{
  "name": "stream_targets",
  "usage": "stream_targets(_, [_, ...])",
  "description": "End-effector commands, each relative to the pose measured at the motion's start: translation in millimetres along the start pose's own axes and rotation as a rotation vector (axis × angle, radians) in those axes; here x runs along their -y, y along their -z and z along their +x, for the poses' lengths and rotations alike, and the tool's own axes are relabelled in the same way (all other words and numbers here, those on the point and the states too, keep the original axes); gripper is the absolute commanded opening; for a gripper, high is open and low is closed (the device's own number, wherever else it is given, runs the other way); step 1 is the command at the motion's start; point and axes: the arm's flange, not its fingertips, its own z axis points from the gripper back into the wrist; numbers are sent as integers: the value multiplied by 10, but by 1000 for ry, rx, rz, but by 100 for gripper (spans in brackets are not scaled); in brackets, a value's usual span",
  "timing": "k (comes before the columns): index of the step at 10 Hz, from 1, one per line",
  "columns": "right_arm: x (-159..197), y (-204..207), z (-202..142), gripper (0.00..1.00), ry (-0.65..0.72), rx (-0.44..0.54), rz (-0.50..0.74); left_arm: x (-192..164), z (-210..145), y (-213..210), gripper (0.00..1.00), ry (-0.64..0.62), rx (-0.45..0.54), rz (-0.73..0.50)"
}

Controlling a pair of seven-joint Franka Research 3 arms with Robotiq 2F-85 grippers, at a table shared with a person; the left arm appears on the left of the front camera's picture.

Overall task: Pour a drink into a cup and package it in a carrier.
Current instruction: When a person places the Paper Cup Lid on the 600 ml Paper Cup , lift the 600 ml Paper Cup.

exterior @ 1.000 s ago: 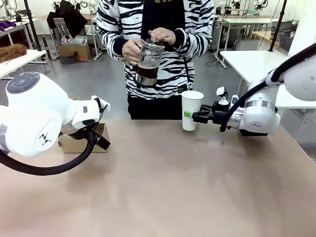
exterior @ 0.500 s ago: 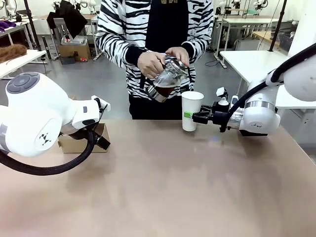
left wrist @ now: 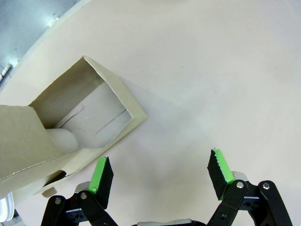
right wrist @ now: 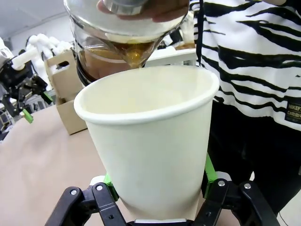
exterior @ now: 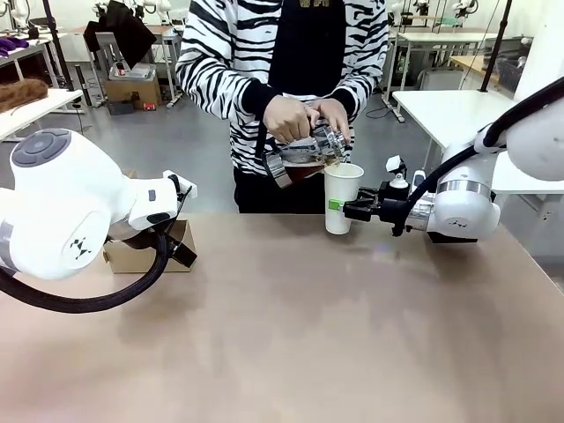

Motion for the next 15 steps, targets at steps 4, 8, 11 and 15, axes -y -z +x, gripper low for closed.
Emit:
stream_targets(4, [-8,8,7,76,8,2,0,-3,-1,-5,100,-1,2,-2])
stream_targets(8, [-8,8,7,76,8,2,0,-3,-1,-5,100,-1,2,-2])
stream_targets(11, [-8,8,7,76,8,2,0,-3,-1,-5,100,-1,2,-2])
stream_targets(15, [-8,8,7,76,8,2,0,-3,-1,-5,100,-1,2,-2])
